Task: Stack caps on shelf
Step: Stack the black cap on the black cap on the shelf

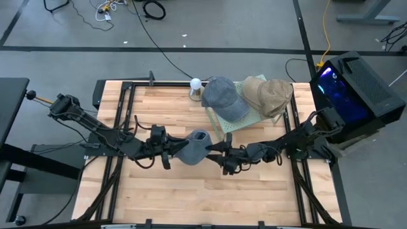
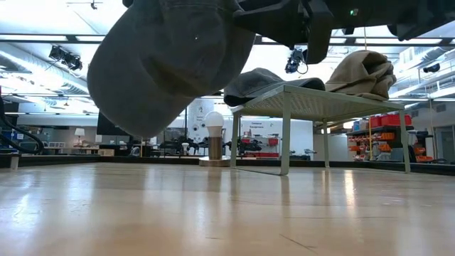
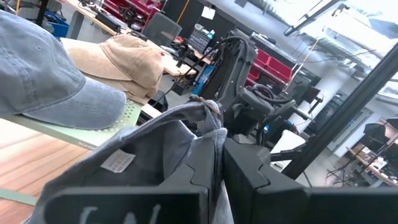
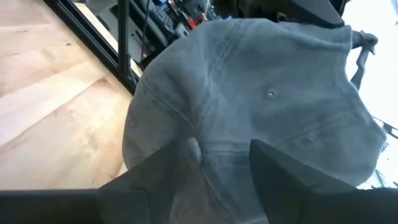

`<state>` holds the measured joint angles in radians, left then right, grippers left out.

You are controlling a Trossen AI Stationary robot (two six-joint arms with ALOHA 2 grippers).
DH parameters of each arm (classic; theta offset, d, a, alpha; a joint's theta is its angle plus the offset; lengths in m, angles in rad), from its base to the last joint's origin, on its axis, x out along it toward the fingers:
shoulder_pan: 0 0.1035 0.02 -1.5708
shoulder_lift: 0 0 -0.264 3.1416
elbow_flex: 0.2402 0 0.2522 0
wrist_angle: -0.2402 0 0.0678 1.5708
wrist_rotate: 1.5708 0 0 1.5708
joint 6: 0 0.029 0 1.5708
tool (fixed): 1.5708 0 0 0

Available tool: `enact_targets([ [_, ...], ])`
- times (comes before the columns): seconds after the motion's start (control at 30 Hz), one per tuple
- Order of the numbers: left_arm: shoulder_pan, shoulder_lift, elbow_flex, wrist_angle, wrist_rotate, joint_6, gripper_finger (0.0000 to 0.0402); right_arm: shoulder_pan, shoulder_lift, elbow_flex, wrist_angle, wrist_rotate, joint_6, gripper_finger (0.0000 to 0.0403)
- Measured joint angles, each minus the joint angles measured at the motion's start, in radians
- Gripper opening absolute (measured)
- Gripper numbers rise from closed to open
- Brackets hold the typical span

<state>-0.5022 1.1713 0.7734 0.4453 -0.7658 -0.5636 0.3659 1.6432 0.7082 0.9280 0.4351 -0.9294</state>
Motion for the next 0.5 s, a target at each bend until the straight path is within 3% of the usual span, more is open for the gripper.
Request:
enact_targets([
  [0.2,0.000,0.000,0.000,-0.001,0.000,0.000,0.0030,-0.001,0.000,0.000,0.002,-0.009,-0.022,0.0141],
  [0.5,0.000,0.000,0.000,-0.003,0.031,0.043,0.0030,-0.004,0.000,0.000,0.015,-0.010,-0.022,0.0016],
])
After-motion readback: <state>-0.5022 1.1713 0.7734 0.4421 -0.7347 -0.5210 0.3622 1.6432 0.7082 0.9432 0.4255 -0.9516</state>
